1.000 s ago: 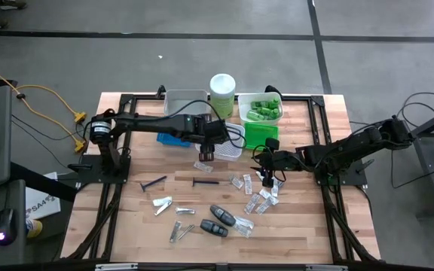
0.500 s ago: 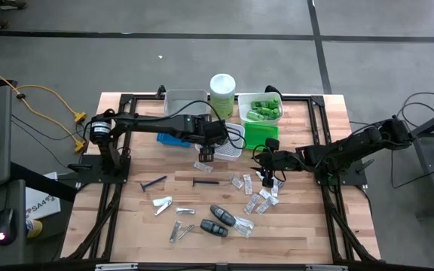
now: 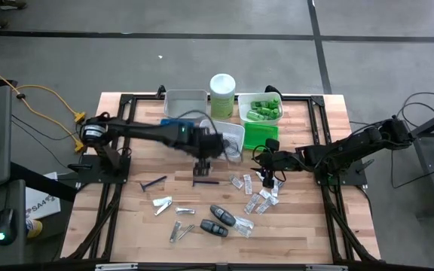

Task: Pick & Place Travel size toiletries
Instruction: Put the black deodorant into the large white bin

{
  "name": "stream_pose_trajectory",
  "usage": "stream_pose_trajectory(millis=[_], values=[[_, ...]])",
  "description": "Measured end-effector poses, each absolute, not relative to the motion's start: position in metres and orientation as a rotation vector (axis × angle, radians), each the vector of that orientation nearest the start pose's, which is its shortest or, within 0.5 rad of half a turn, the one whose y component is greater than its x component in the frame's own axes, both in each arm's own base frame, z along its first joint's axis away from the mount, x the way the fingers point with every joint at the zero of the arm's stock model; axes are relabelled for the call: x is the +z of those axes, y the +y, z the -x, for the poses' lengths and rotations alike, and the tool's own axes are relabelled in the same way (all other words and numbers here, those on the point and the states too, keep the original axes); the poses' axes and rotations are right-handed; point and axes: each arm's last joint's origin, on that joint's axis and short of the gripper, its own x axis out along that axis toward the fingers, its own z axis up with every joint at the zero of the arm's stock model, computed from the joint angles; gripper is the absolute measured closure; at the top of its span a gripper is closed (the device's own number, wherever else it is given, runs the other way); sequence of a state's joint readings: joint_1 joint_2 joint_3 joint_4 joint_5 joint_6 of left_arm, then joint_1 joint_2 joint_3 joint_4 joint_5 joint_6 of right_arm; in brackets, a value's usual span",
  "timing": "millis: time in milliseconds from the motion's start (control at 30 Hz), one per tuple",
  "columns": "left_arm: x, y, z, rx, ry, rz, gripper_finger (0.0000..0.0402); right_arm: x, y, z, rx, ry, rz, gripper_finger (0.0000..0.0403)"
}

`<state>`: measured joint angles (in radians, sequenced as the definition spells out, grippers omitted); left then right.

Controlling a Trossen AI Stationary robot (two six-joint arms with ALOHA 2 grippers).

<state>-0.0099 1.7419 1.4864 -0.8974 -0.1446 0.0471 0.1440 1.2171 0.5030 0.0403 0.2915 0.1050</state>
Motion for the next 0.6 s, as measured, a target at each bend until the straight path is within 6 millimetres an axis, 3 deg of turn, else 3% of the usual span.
stream_pose_trajectory(millis=[267,467,600], values=[[0.273,-0.079,-0.351,-0.099,1.095,-0.224,0.0126,0.176,0.024,-0.226,-0.176,0.657,0.046,0.0234],[0.276,-0.122,-0.349,-0.169,0.987,-0.201,0.0125,0.176,0.025,-0.226,-0.173,0.657,0.037,0.0234],[0.267,-0.145,-0.354,-0.204,0.944,-0.188,0.0107,0.176,0.025,-0.226,-0.172,0.658,0.038,0.0234]])
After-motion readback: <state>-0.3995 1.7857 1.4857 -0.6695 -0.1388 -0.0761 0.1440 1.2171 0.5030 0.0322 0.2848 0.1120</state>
